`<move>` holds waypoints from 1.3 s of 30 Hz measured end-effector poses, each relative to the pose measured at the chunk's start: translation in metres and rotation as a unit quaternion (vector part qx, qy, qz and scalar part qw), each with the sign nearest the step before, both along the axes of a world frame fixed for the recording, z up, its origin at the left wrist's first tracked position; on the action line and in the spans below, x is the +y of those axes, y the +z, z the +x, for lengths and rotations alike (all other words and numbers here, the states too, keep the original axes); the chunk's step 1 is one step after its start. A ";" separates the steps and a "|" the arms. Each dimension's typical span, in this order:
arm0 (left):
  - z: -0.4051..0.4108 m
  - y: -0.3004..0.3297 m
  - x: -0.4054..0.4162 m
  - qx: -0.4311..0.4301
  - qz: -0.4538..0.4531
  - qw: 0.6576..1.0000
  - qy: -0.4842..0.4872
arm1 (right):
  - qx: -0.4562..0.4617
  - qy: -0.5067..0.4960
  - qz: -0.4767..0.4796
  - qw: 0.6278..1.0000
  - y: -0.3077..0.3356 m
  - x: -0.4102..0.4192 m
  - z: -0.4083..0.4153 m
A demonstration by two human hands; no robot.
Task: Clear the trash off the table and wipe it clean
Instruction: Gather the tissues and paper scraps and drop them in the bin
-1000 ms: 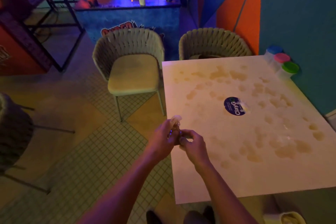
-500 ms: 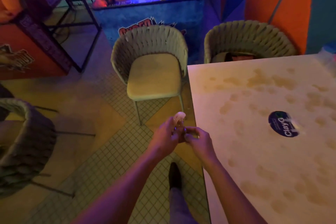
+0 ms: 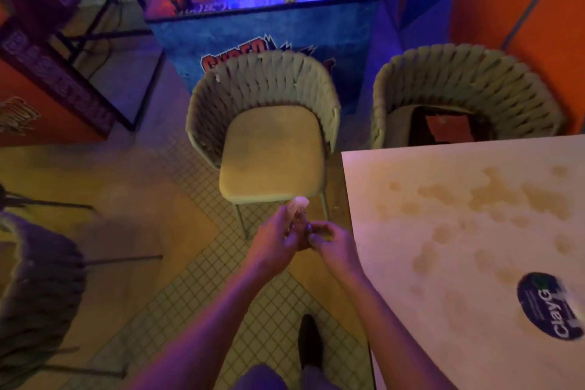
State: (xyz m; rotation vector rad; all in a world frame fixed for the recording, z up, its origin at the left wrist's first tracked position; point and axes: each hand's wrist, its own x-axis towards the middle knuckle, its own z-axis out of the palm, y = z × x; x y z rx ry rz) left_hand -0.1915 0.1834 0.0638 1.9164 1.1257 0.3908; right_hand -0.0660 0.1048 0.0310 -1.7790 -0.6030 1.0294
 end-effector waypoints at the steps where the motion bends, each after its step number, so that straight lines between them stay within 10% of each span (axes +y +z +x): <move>1: 0.004 -0.001 0.015 0.002 -0.001 1.000 0.007 | 0.002 0.002 -0.002 1.000 -0.001 0.016 0.004; 39: 0.191 -0.089 0.458 0.071 -0.118 0.990 -0.013 | 0.013 -0.036 -0.132 0.991 -0.109 0.453 0.178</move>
